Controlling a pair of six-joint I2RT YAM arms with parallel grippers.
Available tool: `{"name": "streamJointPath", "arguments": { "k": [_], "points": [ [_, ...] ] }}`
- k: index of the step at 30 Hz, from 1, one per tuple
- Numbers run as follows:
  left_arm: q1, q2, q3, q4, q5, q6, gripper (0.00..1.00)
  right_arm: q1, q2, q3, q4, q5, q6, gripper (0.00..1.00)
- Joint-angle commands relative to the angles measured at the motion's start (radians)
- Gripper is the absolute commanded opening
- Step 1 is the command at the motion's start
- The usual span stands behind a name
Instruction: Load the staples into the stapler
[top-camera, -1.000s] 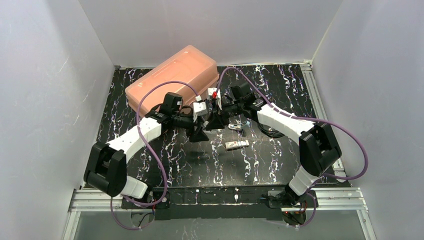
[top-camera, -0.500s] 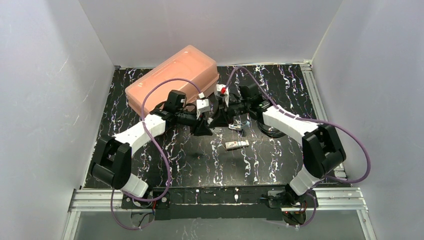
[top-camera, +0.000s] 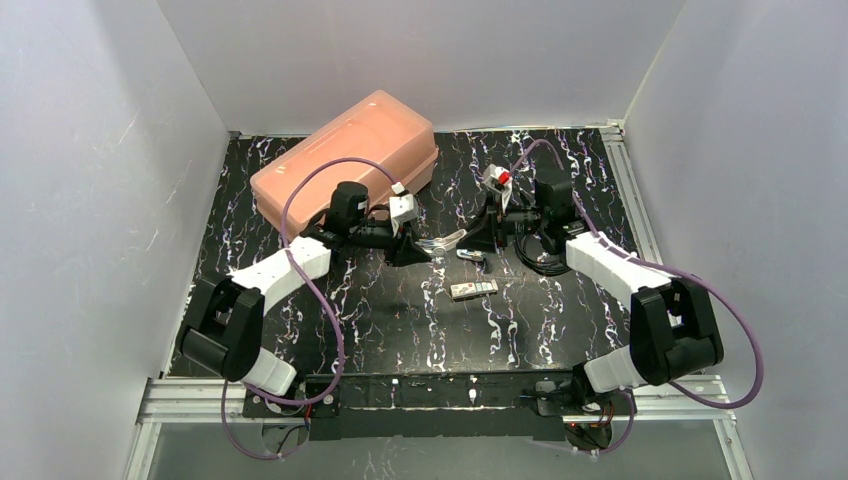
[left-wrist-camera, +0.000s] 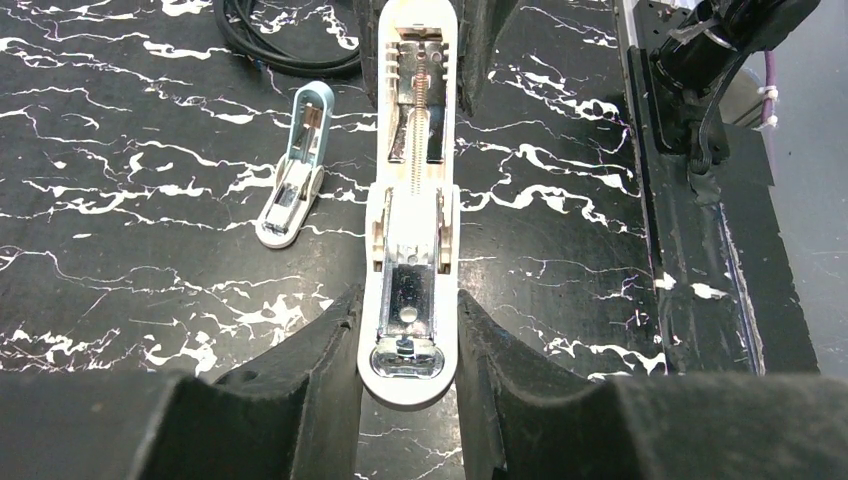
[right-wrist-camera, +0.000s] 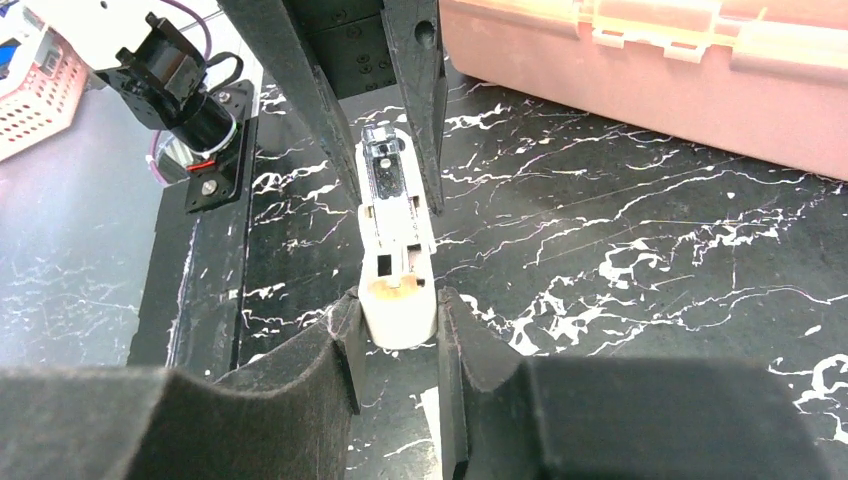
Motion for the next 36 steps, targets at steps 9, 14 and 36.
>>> {"name": "streamJointPath", "arguments": {
  "k": [9,14,36],
  "points": [
    [-0.019,0.011,-0.111,0.023,-0.219,0.003,0.0,-0.077,-0.072,0.073,-0.346,0.098,-0.312,0.58],
    [-0.058,-0.005,-0.191,0.08,-0.333,-0.003,0.0,-0.085,-0.093,0.077,-0.497,0.161,-0.447,0.62],
    [-0.17,0.101,-0.309,0.208,-0.517,0.022,0.21,-0.094,-0.141,-0.009,-0.714,0.361,-0.666,0.63]
  ]
}}
